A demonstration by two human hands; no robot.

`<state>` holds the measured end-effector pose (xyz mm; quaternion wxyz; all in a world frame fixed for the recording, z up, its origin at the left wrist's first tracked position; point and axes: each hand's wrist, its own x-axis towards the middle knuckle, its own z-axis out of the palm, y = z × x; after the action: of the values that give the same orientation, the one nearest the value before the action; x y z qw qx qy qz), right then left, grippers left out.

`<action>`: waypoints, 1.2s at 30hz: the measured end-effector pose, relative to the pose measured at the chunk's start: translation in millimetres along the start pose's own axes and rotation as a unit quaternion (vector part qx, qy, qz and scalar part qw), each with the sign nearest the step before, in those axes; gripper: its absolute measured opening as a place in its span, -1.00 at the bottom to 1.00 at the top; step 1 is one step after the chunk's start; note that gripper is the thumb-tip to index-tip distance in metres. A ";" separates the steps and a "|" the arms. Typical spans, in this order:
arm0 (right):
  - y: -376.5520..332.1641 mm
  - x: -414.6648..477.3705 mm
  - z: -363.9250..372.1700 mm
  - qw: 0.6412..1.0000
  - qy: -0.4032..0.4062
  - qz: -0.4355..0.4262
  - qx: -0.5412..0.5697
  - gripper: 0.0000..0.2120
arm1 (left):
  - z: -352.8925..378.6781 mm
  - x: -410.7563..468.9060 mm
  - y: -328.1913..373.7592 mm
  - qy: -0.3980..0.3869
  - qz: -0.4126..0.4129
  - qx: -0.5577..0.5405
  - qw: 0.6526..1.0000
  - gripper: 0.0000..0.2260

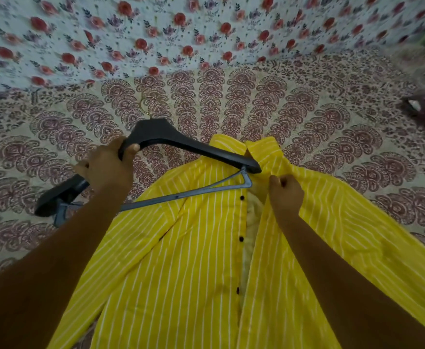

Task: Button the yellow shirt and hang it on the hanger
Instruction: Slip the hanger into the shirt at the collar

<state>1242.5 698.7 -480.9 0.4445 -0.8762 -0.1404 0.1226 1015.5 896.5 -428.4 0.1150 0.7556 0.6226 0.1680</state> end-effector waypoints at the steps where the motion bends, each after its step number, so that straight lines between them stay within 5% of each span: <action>1: -0.8 -1.1 -3.1 0.999 0.012 -0.003 0.030 -0.69 | 1.8 -1.5 0.0 -0.003 -0.002 0.002 1.000 -0.64; 11: -6.1 14.1 -49.4 0.970 0.166 0.052 0.172 -0.95 | 8.8 -12.5 3.0 -0.006 0.029 0.058 0.998 -0.61; 18: 1.4 -8.8 -46.7 0.977 -0.073 -0.117 0.161 -0.88 | 42.8 -32.4 55.2 -0.054 0.054 -0.023 0.997 -0.63; 23: -0.7 -19.9 -34.8 0.969 -0.129 -0.159 0.141 -0.90 | 70.0 -64.8 133.3 -0.102 0.066 -0.018 0.992 -0.64; 28: 1.2 -13.9 -40.0 0.972 -0.155 -0.177 0.027 -0.69 | 90.1 -79.8 169.7 -0.113 0.094 -0.041 0.988 -0.68; 33: 10.2 16.2 -56.5 0.951 0.072 -0.263 -0.148 -0.59 | 89.7 -70.9 176.3 -0.129 0.113 -0.083 0.982 -0.67; 36: 4.0 38.5 -48.4 0.933 -0.005 -0.241 -0.268 -0.38 | 85.6 -69.4 177.6 -0.140 0.140 -0.081 0.977 -0.64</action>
<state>1295.3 674.1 -459.8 0.2087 -0.9020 -0.3771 -0.0260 1198.0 796.3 -446.5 0.2374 0.8395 0.4727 0.1247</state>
